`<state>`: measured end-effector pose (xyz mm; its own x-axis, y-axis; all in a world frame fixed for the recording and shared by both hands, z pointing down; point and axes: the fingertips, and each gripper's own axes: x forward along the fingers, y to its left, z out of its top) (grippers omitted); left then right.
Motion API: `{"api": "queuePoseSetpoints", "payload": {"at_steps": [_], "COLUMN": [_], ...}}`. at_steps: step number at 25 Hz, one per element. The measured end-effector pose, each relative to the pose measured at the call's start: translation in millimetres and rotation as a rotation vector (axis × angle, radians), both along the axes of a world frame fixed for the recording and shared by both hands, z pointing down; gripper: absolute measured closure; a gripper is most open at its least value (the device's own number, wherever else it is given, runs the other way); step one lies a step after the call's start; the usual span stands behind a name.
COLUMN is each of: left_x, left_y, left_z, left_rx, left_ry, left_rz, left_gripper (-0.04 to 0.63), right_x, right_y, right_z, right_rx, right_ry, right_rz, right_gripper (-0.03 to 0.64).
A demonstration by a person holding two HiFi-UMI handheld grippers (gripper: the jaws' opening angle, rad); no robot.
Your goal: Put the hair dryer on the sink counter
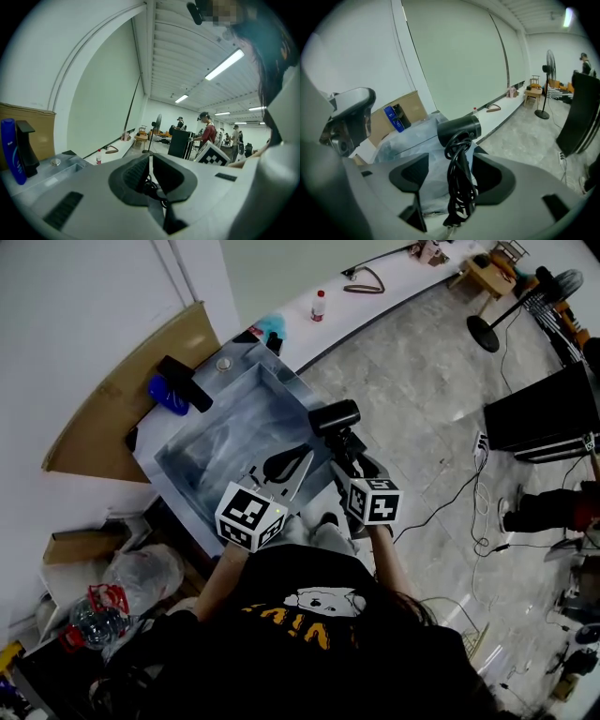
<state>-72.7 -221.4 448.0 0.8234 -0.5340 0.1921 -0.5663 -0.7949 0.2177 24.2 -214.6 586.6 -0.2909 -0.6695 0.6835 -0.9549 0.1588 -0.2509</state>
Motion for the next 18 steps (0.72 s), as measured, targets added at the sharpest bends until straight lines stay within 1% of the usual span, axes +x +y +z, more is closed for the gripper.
{"api": "queuePoseSetpoints", "payload": {"at_steps": [3, 6, 11, 14, 18], "left_x": [1.1, 2.3, 9.6, 14.4, 25.3], "left_y": [1.8, 4.2, 13.9, 19.5, 30.5], "left_z": [3.6, 4.6, 1.4, -3.9, -9.8], "left_rx": [-0.006, -0.010, -0.011, 0.004, 0.021], "left_ry": [-0.002, 0.007, 0.012, 0.001, -0.020], "left_rz": [0.006, -0.001, -0.014, -0.048, -0.120], "left_gripper": [0.569, 0.569, 0.569, 0.569, 0.569], "right_x": [-1.3, -1.7, 1.9, 5.7, 17.2], "right_y": [3.2, 2.3, 0.4, -0.5, 7.2], "right_z": [-15.6, -32.3, -64.1, -80.1, -92.2], "right_rx": [0.045, 0.092, 0.185, 0.230, 0.265], "right_ry": [0.001, -0.020, -0.050, -0.091, -0.133], "right_rz": [-0.015, -0.022, -0.056, -0.081, -0.139], "right_gripper": [0.324, 0.325, 0.367, 0.391, 0.422]}}
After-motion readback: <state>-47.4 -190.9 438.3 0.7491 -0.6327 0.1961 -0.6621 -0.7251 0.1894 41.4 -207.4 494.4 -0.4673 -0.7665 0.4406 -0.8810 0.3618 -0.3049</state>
